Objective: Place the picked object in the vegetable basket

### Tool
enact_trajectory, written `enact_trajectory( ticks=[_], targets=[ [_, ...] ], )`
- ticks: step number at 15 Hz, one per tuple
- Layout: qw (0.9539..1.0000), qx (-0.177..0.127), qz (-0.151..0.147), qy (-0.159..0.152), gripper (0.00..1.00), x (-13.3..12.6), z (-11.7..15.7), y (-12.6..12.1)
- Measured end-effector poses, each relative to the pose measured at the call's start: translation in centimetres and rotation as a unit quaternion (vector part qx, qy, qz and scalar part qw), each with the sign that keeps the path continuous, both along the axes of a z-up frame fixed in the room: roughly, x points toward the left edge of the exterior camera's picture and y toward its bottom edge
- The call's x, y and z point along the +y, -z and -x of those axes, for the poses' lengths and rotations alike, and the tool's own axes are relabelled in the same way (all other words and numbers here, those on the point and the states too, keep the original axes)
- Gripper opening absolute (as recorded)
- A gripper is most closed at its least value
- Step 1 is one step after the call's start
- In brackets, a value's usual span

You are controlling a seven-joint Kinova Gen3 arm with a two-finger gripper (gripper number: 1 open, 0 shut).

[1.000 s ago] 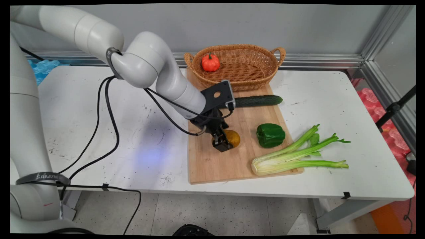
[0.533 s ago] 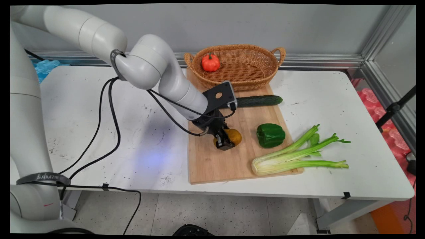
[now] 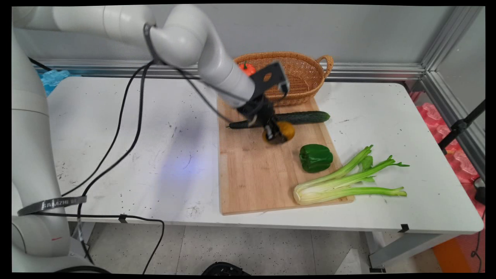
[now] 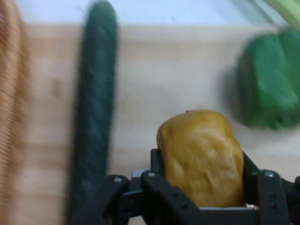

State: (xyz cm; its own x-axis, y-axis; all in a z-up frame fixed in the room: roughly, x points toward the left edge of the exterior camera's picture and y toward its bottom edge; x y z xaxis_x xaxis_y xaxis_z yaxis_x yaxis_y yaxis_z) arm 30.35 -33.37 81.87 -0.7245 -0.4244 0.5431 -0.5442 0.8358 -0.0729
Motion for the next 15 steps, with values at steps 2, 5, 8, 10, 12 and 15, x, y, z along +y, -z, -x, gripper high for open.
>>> enact_trajectory(
  ticks=[2,5,8,10,12,15],
  targets=[
    [0.9999,0.006,0.012,-0.005,0.0,-2.1,-0.1,-1.1],
    [0.9994,0.016,0.029,-0.013,0.0,-4.9,-0.3,-2.6],
    [0.9983,0.026,0.047,-0.024,0.0,-7.9,-0.7,-3.8],
    [0.9972,0.03,0.06,-0.032,0.0,-9.9,-1.2,-4.4],
    [0.996,0.028,0.074,-0.041,0.0,-12.2,-2.2,-4.6],
    [0.9948,0.022,0.086,-0.05,0.0,-14.8,-3.6,-4.3]
  ],
)
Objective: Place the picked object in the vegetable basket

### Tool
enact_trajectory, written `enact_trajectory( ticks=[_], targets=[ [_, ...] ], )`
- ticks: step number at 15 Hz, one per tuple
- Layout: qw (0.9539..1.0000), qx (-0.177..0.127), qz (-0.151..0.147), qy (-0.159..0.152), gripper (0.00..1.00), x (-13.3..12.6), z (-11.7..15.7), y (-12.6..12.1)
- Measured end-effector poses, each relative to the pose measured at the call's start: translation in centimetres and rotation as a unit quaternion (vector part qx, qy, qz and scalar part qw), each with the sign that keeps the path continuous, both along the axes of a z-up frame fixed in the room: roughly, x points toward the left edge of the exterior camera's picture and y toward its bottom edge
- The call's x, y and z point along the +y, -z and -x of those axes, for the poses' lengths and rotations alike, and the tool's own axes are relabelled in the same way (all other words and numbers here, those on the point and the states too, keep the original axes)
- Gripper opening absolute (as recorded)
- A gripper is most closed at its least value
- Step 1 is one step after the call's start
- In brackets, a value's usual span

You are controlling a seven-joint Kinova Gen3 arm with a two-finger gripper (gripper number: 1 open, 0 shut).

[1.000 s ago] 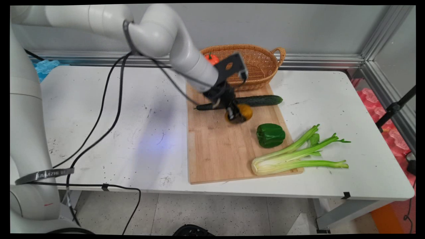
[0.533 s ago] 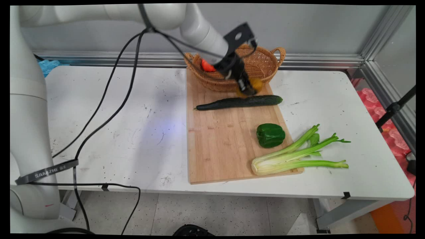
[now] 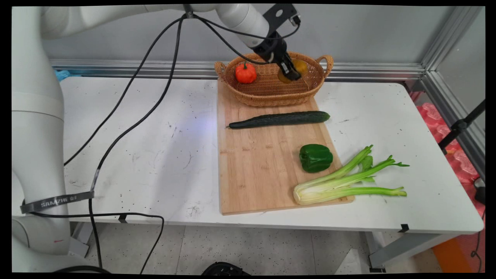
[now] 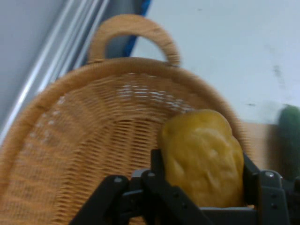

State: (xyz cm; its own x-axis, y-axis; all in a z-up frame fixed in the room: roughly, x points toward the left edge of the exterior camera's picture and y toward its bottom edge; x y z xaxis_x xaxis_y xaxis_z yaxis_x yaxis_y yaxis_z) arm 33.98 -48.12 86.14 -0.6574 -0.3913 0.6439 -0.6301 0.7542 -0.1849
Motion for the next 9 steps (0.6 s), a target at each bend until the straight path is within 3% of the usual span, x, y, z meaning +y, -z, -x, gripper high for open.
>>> enact_trajectory(
  ticks=[9],
  targets=[
    [0.9994,-0.028,0.014,-0.011,0.0,-5.8,-4.3,3.2]
  ],
)
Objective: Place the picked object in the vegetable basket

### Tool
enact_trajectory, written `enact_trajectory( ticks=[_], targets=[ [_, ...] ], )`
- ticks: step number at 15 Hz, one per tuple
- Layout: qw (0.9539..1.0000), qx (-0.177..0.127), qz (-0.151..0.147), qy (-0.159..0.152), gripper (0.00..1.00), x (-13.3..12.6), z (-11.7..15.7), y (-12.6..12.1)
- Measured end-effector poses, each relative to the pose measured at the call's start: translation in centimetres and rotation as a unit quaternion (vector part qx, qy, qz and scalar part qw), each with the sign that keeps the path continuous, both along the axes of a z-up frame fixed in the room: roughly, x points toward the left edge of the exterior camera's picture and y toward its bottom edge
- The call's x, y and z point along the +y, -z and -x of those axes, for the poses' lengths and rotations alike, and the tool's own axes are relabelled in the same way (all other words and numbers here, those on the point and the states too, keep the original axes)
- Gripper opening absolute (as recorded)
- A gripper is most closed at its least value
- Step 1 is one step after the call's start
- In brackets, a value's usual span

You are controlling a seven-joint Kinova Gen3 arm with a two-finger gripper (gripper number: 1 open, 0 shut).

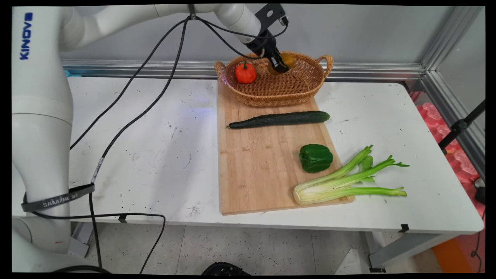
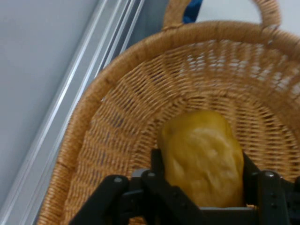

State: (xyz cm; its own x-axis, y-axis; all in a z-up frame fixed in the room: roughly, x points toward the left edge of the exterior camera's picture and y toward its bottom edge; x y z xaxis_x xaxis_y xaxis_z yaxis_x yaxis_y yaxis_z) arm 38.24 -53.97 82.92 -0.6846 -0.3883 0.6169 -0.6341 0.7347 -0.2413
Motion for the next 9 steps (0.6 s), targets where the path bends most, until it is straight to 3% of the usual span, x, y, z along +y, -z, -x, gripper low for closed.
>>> enact_trajectory(
  ticks=[9],
  targets=[
    [0.9999,-0.013,-0.007,0.003,0.0,-2.8,-1.9,3.0]
  ],
)
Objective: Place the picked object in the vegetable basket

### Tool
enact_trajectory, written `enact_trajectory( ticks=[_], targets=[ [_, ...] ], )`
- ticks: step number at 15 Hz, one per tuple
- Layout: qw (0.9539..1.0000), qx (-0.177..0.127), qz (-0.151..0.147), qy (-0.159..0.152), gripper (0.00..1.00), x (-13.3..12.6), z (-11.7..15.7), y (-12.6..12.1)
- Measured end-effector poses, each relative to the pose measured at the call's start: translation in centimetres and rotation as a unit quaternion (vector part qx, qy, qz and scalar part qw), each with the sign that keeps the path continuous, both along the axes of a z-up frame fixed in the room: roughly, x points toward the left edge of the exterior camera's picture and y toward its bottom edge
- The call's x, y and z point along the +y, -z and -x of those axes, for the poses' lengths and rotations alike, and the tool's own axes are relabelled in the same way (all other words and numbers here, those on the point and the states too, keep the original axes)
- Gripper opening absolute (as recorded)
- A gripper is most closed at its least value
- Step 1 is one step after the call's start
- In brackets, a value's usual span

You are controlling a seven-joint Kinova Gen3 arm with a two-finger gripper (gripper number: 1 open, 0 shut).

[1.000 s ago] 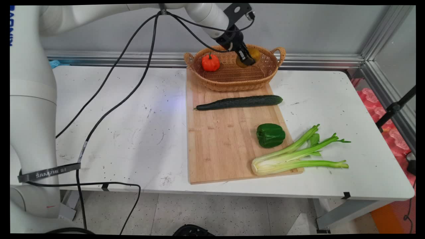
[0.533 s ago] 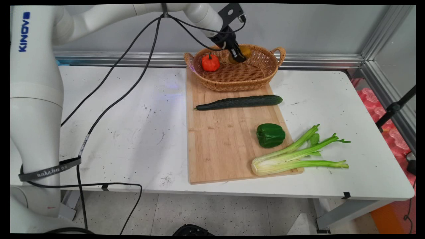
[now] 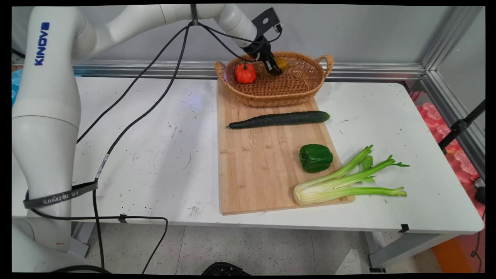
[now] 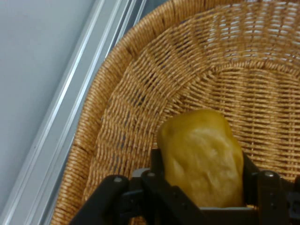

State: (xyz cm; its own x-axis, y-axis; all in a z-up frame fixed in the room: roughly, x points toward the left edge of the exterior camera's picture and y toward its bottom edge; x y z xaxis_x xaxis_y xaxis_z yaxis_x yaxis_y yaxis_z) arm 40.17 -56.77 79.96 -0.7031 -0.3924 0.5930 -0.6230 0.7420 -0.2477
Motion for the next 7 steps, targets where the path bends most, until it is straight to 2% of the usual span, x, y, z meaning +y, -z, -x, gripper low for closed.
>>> enact_trajectory(
  ticks=[3,4,7],
  targets=[
    [1.0,-0.001,-0.003,0.001,0.0,-0.4,-0.3,0.7],
    [1.0,-0.001,-0.005,0.001,1.0,-0.5,-0.3,1.0],
    [1.0,-0.001,-0.007,0.001,1.0,-0.7,-0.4,1.3]
  ],
)
